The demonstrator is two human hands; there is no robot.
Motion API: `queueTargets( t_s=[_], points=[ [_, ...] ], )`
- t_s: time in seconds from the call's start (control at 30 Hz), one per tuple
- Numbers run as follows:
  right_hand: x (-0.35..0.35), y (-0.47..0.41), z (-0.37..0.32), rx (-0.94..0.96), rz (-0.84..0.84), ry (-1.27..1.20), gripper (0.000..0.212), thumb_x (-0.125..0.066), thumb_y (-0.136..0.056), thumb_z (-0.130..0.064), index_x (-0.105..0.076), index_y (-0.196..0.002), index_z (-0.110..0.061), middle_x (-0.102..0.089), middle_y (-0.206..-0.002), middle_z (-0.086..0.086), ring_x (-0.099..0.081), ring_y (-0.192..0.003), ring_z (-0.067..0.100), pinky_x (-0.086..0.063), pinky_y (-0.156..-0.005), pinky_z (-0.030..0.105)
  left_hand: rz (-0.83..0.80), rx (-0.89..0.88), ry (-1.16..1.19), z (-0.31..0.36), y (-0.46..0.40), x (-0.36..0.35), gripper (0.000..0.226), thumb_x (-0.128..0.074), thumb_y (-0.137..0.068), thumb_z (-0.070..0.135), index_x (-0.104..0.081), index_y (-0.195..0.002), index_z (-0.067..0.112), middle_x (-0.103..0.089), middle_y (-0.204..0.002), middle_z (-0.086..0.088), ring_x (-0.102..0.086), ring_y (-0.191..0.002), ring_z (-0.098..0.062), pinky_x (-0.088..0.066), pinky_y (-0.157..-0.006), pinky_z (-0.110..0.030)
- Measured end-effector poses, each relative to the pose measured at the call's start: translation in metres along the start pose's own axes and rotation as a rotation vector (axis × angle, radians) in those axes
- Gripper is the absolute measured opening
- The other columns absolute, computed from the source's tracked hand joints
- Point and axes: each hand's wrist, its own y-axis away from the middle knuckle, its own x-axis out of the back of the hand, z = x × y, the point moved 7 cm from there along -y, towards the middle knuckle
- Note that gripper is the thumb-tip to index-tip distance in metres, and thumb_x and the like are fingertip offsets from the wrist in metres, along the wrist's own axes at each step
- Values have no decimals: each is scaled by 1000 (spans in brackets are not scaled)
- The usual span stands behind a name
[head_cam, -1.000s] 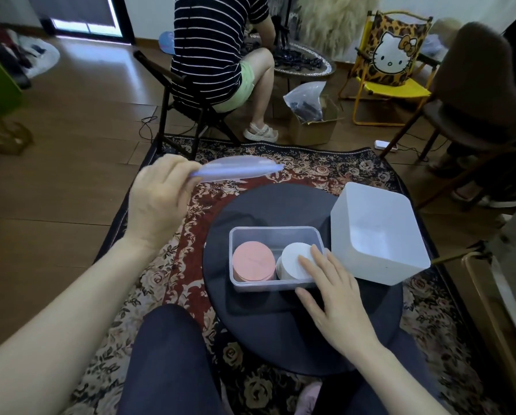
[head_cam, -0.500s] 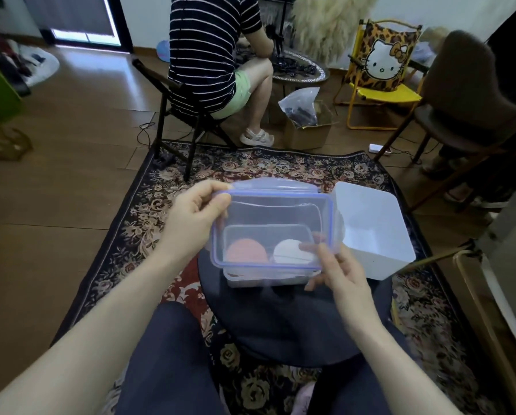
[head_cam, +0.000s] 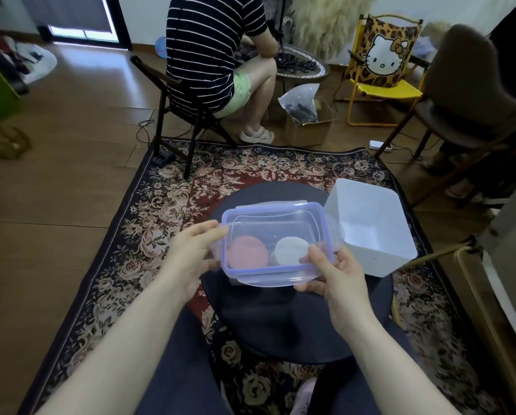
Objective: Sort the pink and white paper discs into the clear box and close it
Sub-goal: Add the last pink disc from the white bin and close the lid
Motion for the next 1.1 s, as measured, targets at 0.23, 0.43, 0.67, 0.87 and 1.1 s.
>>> queueTargets(
  t_s=[0.23,0.43,0.67,0.87,1.1],
  points=[
    [9,1,-1,119,146,308,20,-69,-84,-33,-62,-90,-15,-65,-98,-7,-59,-76,16,-47,-70,26,44,-143,-200,-12,0,4,46,-70,-84,6,-53,-126,13,-62,-91,-6,-59,-72,-16,-45,-48,-21],
    [9,0,3,68,132,363,18,-62,-90,-31,-59,-89,-13,-60,-89,-5,-55,-82,12,-42,-70,22,130,-229,-282,-9,-6,2,50,-71,-83,8,-54,-129,16,-63,-88,-2,-65,-95,-22,-49,-90,-34],
    [17,3,13,21,166,316,22,-65,-88,-31,-54,-79,-13,-55,-78,-1,-51,-72,15,-45,-74,29,110,-227,-215,-15,0,3,48,-69,-84,4,-54,-128,17,-61,-83,-3,-65,-86,-17,-49,-79,-24],
    [19,1,18,-29,183,259,26,-71,-84,-24,-58,-106,-19,-63,-97,-7,-60,-86,9,-50,-80,29,132,-154,-170,-20,-4,15,42,-71,-83,5,-59,-123,13,-67,-93,-6,-68,-92,-25,-53,-91,-49],
    [28,-3,23,-76,186,233,19,-67,-87,-29,-64,-97,-14,-68,-95,6,-62,-82,18,-51,-69,30,96,-120,-193,-22,-10,12,44,-68,-85,7,-59,-127,11,-67,-105,-9,-67,-88,-23,-57,-72,-40]
  ],
)
